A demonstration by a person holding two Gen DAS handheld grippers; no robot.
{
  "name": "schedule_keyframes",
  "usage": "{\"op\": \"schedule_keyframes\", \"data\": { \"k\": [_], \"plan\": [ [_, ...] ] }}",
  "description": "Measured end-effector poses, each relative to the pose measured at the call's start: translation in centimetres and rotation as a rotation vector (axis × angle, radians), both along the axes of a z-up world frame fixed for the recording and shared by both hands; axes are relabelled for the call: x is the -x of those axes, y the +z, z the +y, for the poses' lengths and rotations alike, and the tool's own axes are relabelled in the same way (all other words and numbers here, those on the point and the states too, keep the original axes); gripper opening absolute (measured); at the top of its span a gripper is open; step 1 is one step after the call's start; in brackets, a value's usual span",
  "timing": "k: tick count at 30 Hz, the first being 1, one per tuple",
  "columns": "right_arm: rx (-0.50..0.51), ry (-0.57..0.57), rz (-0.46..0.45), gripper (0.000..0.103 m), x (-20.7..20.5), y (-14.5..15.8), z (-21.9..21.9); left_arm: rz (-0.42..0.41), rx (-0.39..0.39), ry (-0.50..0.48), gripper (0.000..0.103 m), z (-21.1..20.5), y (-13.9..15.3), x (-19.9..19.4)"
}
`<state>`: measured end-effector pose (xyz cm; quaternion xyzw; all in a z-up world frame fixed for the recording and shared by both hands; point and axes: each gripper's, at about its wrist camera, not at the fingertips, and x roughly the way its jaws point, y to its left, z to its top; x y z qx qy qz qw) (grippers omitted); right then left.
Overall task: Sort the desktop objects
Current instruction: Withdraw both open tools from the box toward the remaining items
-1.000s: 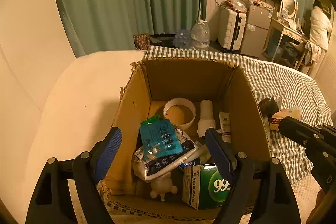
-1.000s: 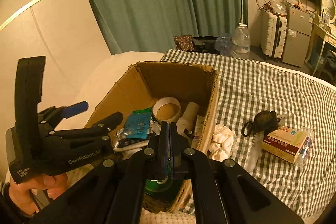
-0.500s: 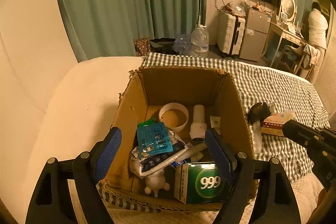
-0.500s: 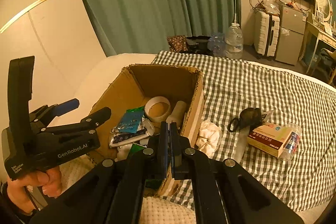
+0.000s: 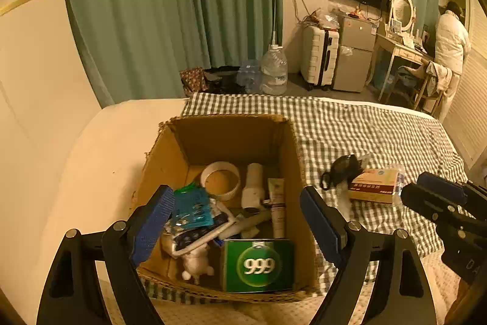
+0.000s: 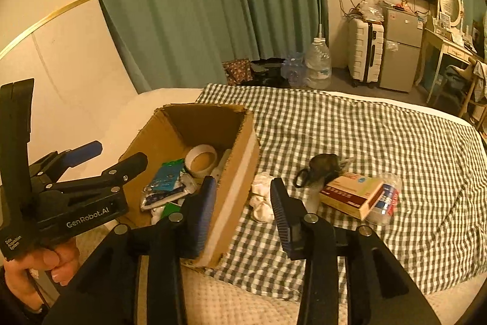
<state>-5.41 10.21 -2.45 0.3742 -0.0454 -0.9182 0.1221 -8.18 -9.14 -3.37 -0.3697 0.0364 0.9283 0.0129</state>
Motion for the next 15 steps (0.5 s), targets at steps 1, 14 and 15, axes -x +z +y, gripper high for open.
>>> {"op": "schedule_keyframes", "data": {
  "k": [1, 14, 15],
  "plan": [
    [-0.001, 0.002, -0.002, 0.038, -0.1, 0.1, 0.3, 0.002, 0.0, -0.001, 0.088, 0.4, 0.1, -0.1],
    [-0.027, -0.045, -0.014, 0.051, -2.3, 0.2, 5.6, 0.01, 0.001, -0.064, 0.088, 6.7, 0.6, -1.3],
    [-0.028, -0.049, -0.016, 0.053, -2.4, 0.2, 6.0, 0.008, 0.0, -0.07, 0.088, 7.1, 0.6, -1.2]
  ]
}}
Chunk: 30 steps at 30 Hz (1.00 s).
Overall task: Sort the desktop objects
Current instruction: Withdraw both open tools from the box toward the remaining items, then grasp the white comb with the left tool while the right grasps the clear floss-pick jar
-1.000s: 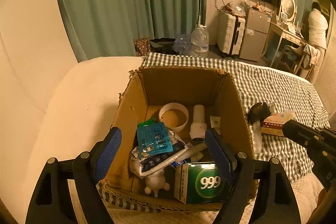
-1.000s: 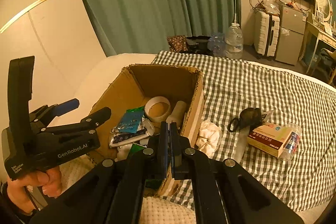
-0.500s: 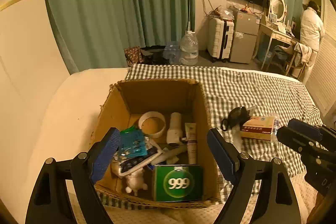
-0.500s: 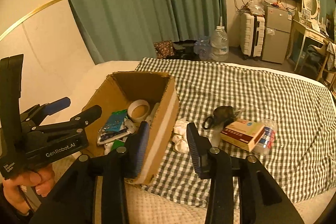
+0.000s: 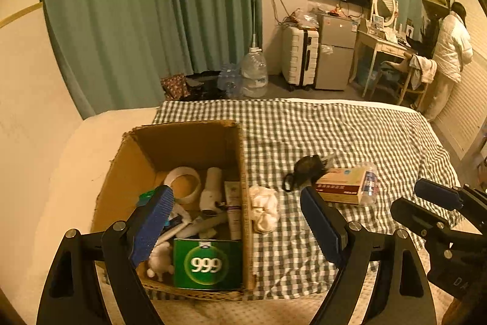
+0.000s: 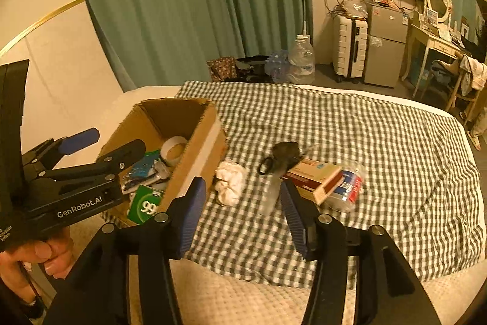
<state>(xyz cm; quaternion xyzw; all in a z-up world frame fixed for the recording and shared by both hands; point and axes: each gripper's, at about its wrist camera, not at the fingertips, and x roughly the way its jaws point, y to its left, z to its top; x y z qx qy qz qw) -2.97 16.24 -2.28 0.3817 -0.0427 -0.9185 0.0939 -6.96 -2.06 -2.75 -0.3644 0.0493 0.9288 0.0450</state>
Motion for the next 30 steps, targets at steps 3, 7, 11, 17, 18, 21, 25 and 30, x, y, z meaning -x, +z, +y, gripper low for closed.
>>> {"op": "schedule_keyframes", "data": {
  "k": [3, 7, 11, 17, 18, 21, 25, 30],
  "plan": [
    [-0.005, -0.011, -0.005, 0.059, -0.3, -0.3, 1.2, -0.005, 0.002, -0.014, 0.088, 1.1, -0.2, 0.2],
    [-0.016, -0.026, -0.016, 0.063, -0.4, -0.7, 2.5, -0.004, 0.007, -0.036, 0.097, 2.5, -0.8, 0.4],
    [-0.025, -0.045, -0.028, 0.067, -0.4, -1.4, 3.9, -0.009, 0.014, -0.063, 0.097, 3.9, -1.7, 0.6],
    [-0.043, -0.064, -0.059, 0.073, 0.1, -3.1, 5.6, -0.037, 0.018, -0.089, 0.097, 5.8, -3.5, 1.5],
    [-0.043, -0.068, -0.063, 0.074, 0.1, -3.4, 6.0, -0.041, 0.02, -0.094, 0.097, 6.0, -3.8, 1.6],
    [-0.041, -0.083, -0.078, 0.076, 0.5, -4.4, 7.1, -0.052, 0.026, -0.114, 0.098, 6.9, -4.8, 2.0],
    [-0.042, -0.104, -0.096, 0.079, 0.9, -5.9, 8.6, -0.074, 0.026, -0.136, 0.098, 7.9, -6.3, 2.6],
    [-0.04, -0.135, -0.131, 0.079, 1.8, -8.1, 10.3, -0.12, 0.02, -0.159, 0.098, 9.0, -8.7, 3.5]
  ]
}}
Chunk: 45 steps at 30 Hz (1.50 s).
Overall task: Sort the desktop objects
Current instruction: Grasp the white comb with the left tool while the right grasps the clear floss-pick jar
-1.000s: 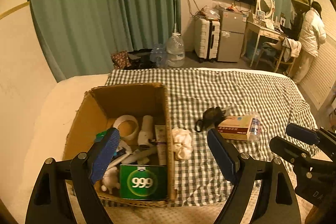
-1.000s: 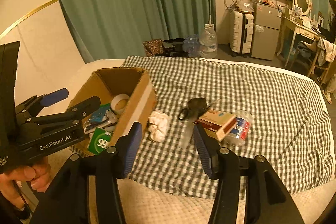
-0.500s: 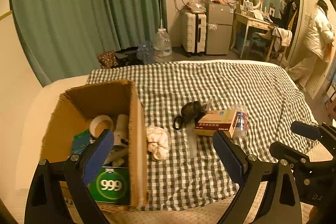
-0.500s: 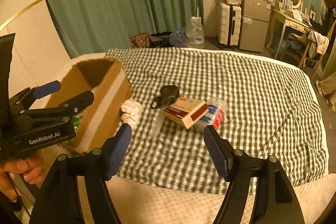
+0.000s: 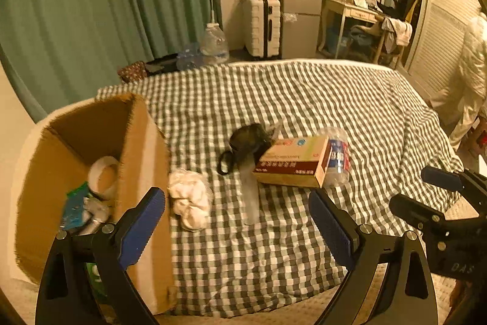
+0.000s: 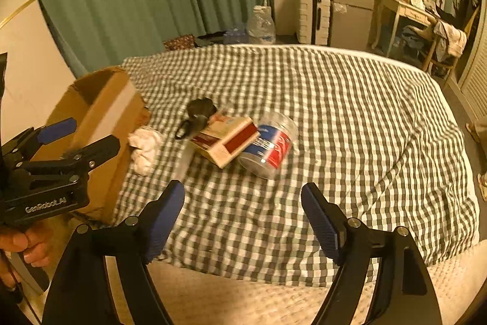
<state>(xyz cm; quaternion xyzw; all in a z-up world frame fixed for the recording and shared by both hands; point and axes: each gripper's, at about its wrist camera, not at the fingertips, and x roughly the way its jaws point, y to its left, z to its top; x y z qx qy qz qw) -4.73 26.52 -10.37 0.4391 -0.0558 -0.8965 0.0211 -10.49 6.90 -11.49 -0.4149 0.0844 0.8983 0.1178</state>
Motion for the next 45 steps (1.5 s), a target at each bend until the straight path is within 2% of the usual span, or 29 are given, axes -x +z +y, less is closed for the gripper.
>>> {"op": "schedule_keyframes", "data": {
  "k": [10, 17, 23, 26, 30, 33, 36, 41, 43, 44, 45],
  "plan": [
    [0.015, -0.04, -0.069, 0.079, 2.5, -4.5, 1.8, -0.123, 0.028, -0.03, 0.098, 1.8, -5.6, 2.3],
    [0.027, -0.046, -0.098, 0.079, 5.2, -6.9, 1.7, -0.185, 0.006, -0.033, 0.098, 2.6, -8.9, 4.5],
    [0.032, -0.05, -0.115, 0.079, 6.9, -8.7, 1.5, -0.225, -0.017, -0.019, 0.089, 2.5, -11.1, 6.6],
    [0.065, -0.07, -0.108, 0.079, 7.9, -9.2, 2.0, -0.258, -0.023, 0.001, 0.08, 2.2, -12.4, 7.6],
    [0.097, -0.069, -0.098, 0.082, 8.9, -9.4, 2.1, -0.294, -0.021, 0.01, 0.079, 2.3, -14.1, 8.5],
    [0.099, -0.057, -0.093, 0.084, 9.6, -9.7, 1.4, -0.278, -0.024, 0.01, 0.081, 2.2, -14.6, 8.9],
    [0.11, -0.059, -0.084, 0.088, 10.6, -10.0, 1.0, -0.255, -0.029, 0.016, 0.087, 2.0, -14.8, 9.1],
    [0.135, -0.099, -0.08, 0.095, 12.2, -10.9, 0.9, -0.235, -0.024, 0.014, 0.086, 2.0, -15.3, 9.0],
    [0.15, -0.114, -0.083, 0.097, 12.7, -11.5, 0.9, -0.231, -0.04, 0.012, 0.079, 1.7, -15.4, 9.0],
    [0.162, -0.12, -0.082, 0.097, 12.8, -11.7, 0.9, -0.224, -0.046, 0.012, 0.066, 1.6, -15.3, 8.8],
    [0.172, -0.13, -0.082, 0.097, 12.8, -11.8, 1.1, -0.214, -0.053, 0.01, 0.048, 1.5, -15.0, 8.6]
  ]
}}
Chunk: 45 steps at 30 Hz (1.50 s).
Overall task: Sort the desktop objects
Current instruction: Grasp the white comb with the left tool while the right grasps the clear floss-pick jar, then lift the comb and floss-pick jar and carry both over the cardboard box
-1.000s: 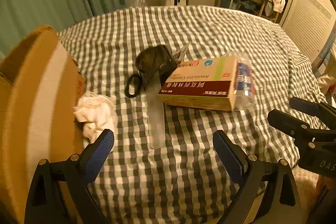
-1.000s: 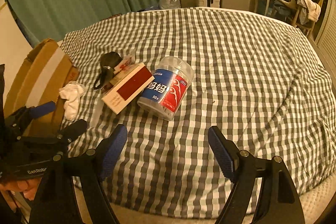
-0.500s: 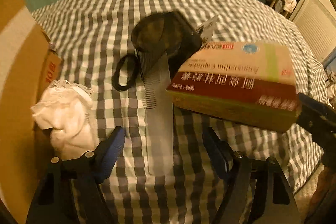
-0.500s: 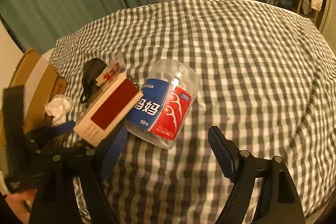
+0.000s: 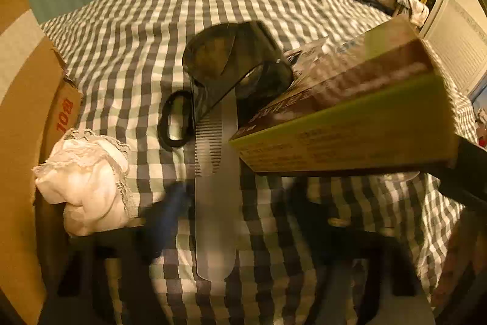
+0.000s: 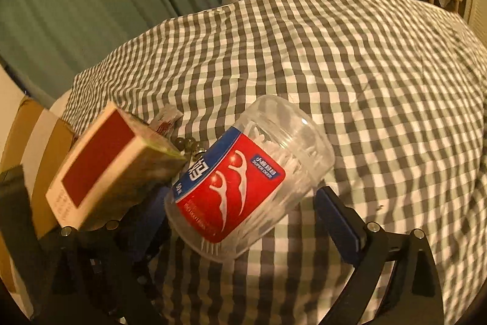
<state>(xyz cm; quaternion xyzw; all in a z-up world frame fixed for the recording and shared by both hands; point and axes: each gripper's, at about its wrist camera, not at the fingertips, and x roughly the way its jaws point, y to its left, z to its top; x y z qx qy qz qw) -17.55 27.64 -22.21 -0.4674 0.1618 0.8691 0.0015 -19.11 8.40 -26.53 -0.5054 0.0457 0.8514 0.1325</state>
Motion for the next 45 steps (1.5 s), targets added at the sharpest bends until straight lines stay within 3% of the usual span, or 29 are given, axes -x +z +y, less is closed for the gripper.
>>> {"op": "schedule_keyframes", "data": {
  "k": [2, 6, 11, 14, 17, 21, 31, 32, 33, 45],
  "plan": [
    [0.018, -0.021, 0.007, 0.097, -0.1, 0.0, 0.4, 0.006, -0.002, 0.002, 0.027, 0.2, 0.3, 0.1],
    [0.046, -0.071, 0.061, 0.098, -1.0, 0.7, 1.8, 0.006, -0.019, 0.003, 0.025, -0.3, 0.4, -0.4],
    [0.135, -0.06, 0.008, 0.1, -1.0, -1.0, 2.5, -0.003, -0.023, 0.015, 0.025, -0.8, 0.6, -0.3],
    [0.035, -0.033, -0.035, 0.078, -1.2, -1.4, 1.6, -0.003, -0.033, 0.001, 0.025, -0.6, 1.1, -0.6],
    [0.006, 0.005, -0.043, 0.074, -1.7, -1.2, 0.8, 0.009, -0.023, -0.024, 0.025, -0.2, 1.7, -1.3],
    [0.045, -0.009, -0.042, 0.072, -3.4, -0.8, 1.0, 0.034, -0.02, -0.039, 0.025, -0.2, 2.9, -2.2],
    [0.011, -0.012, 0.004, 0.066, -8.3, 2.8, 0.3, 0.078, -0.026, -0.049, 0.021, -1.5, 6.7, -4.9],
    [0.014, -0.006, 0.004, 0.065, -8.8, 3.0, 0.0, 0.078, -0.027, -0.054, 0.005, -1.5, 7.0, -5.3],
    [0.014, -0.003, 0.001, 0.064, -8.4, 3.3, -1.1, 0.076, -0.025, -0.057, 0.003, -1.3, 7.3, -5.4],
    [0.013, 0.013, 0.053, 0.064, -12.6, 7.1, -1.3, 0.105, -0.025, -0.078, 0.003, -2.6, 10.1, -8.9]
  ]
}}
